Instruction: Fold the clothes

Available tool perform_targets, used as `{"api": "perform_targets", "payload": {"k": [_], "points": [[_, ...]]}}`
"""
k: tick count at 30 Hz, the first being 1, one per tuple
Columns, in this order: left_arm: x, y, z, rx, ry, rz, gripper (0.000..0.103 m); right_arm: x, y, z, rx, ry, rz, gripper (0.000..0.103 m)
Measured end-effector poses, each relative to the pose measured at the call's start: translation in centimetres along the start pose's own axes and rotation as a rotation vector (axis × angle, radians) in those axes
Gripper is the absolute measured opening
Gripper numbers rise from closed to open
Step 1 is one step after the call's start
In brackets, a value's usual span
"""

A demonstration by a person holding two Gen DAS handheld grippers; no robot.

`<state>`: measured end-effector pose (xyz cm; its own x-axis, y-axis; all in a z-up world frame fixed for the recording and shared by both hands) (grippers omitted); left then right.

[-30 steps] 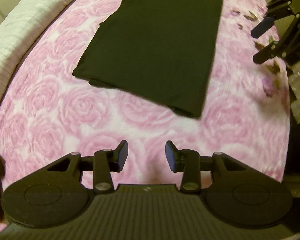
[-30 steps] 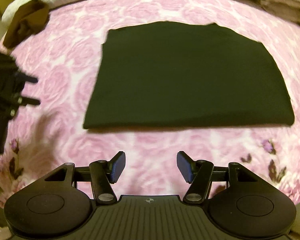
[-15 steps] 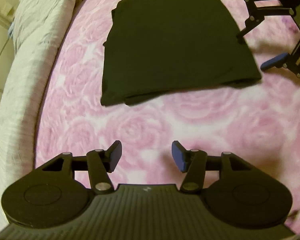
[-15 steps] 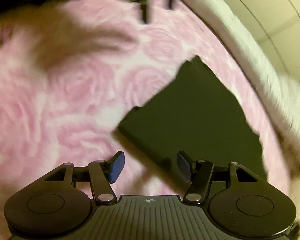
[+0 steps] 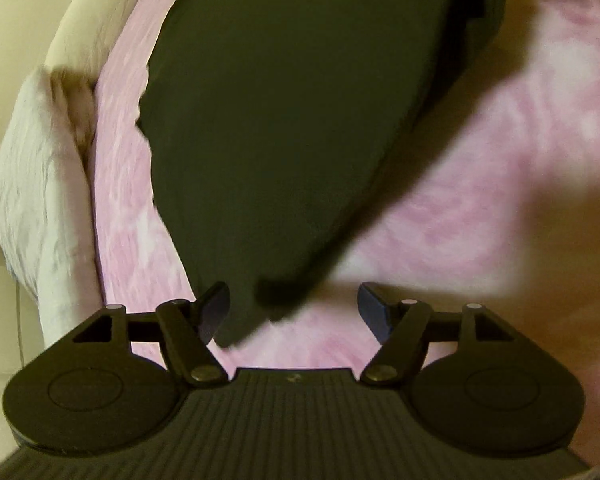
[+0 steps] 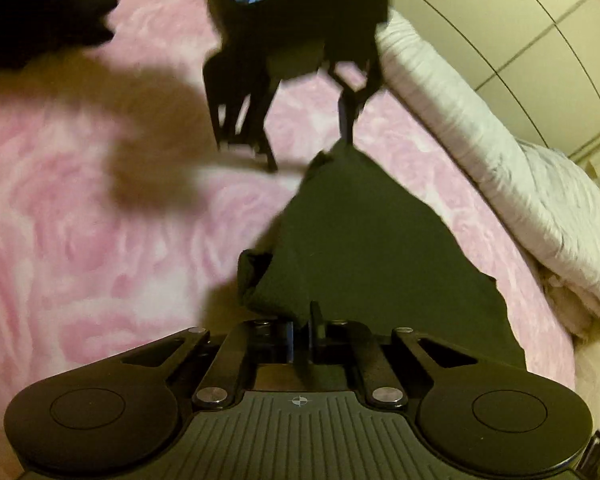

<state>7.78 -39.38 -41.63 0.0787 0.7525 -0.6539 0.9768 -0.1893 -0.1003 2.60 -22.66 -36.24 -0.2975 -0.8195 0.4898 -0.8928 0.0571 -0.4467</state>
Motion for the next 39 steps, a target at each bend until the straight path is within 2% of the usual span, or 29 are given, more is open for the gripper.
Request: {"api": "perform_targets", "payload": {"k": [2,3,4,6,11,14,18,20,22,25,28,31,34,39], "points": [[-0.3,-0.4,0.8,0.030,-0.013,0.056,0.069,0.9,-0.5,-0.9,0.005,0.003,0.030,0.004],[-0.4,-0.5,1.1,0.039,-0.016,0.077,0.062,1.3,-0.8,-1.2,0.006,0.006,0.040,0.004],[-0.5,-0.5,1.4,0.044,-0.016,0.094,0.040,1.6,-1.1,-1.4,0.008,0.008,0.050,0.004],[-0.8,-0.3,2.1,0.026,-0.028,0.120,0.010,1.6,-1.5,-2.0,0.012,-0.007,0.057,0.004],[-1.8,0.3,0.5,0.035,-0.015,0.069,0.007,0.5,-2.4,-3.6,0.025,-0.073,0.055,0.003],[-1.8,1.1,-2.2,0.023,-0.012,0.034,0.006,-0.1,-2.9,-4.7,0.033,-0.112,0.054,0.003],[-0.4,2.4,-6.9,-0.032,0.049,0.013,0.006,-1.5,-3.9,-6.5,0.057,-0.193,0.069,0.003],[0.2,3.0,-9.3,-0.061,0.082,0.004,0.006,-2.4,-4.8,-7.9,0.073,-0.280,0.151,0.003],[0.0,3.5,-11.2,-0.086,0.109,-0.006,0.006,-1.8,-5.3,-9.1,0.104,-0.322,0.217,0.003],[-3.6,2.7,-12.3,-0.112,0.122,-0.033,0.007,-0.6,-5.9,-10.9,0.150,-0.373,0.316,0.003],[-9.1,0.0,-11.7,-0.122,0.136,-0.089,0.007,5.1,-4.5,-11.5,0.188,-0.361,0.493,0.003],[-14.6,-4.4,-9.3,-0.123,0.149,-0.107,0.008,11.4,-0.7,-10.7,0.189,-0.338,0.674,0.003],[-18.7,-9.6,-5.3,-0.101,0.157,-0.089,0.008,17.7,3.1,-9.8,0.189,-0.312,0.854,0.003],[-21.0,-17.9,4.3,-0.066,0.236,-0.029,0.009,24.8,11.9,-5.8,0.103,-0.280,1.104,0.003]]}}
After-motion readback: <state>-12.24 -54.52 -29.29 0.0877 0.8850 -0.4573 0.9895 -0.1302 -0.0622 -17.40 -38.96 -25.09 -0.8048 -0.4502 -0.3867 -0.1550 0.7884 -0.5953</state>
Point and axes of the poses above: each gripper's, at about its wrist camera, not at the fingertips, and z roughly the way its jaws point, x to its right, y to its underside, the point moved 9 cm from there along z, roughly the way its jaws point
